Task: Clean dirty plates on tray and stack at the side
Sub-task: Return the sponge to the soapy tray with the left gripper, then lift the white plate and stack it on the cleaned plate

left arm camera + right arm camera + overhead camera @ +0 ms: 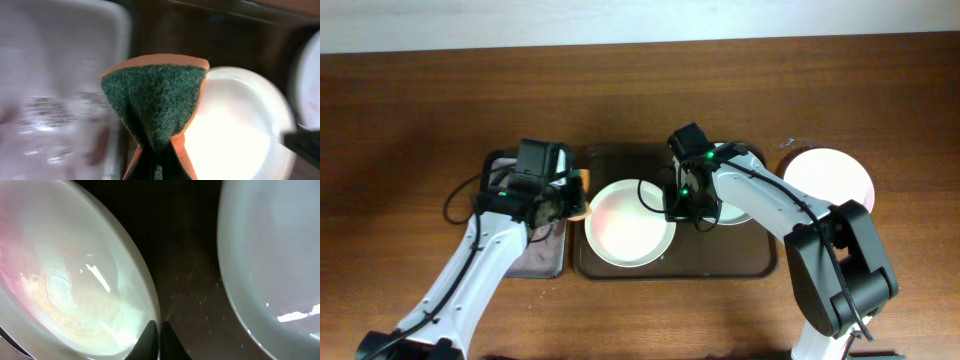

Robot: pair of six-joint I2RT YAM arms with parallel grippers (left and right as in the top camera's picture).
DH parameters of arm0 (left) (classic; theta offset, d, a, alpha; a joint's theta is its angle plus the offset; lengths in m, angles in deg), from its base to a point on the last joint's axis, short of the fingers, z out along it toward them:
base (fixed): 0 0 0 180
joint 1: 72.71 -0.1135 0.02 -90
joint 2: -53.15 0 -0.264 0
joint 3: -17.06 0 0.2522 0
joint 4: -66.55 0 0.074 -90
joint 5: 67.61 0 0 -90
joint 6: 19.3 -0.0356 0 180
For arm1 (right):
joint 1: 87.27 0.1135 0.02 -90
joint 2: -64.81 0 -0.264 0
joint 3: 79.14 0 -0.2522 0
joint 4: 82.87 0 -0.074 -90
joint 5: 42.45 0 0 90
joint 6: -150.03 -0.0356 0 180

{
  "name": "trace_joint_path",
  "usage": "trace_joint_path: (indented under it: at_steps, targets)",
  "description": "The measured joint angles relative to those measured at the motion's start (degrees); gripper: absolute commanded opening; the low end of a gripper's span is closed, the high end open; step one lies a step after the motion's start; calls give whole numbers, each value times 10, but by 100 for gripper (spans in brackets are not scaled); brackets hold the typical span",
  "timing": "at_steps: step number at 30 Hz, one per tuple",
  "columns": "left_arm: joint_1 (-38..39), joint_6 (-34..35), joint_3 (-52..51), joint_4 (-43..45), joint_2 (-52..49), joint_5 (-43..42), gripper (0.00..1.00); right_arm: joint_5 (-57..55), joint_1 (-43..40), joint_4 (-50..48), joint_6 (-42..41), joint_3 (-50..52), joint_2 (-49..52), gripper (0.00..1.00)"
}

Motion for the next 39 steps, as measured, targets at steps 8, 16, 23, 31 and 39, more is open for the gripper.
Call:
trace_joint_path:
  at_steps: [8,16,23,31,39]
  targets:
    - [-54,-47,0,-37,-26,80,0,-61,0,13,26,-6,-34,4]
    - [-54,-58,0,-25,-127,91,0,-208,0,23,91,-14,-166,4]
    - [-54,-179,0,4,-150,92,14,-386,46,22,139,-14,-201,4]
    - [-54,-223,0,5,-150,95,54,-514,115,12,148,-14,-201,4]
    - [-54,-165,0,31,-155,116,62,-554,115,1,150,-14,-201,4]
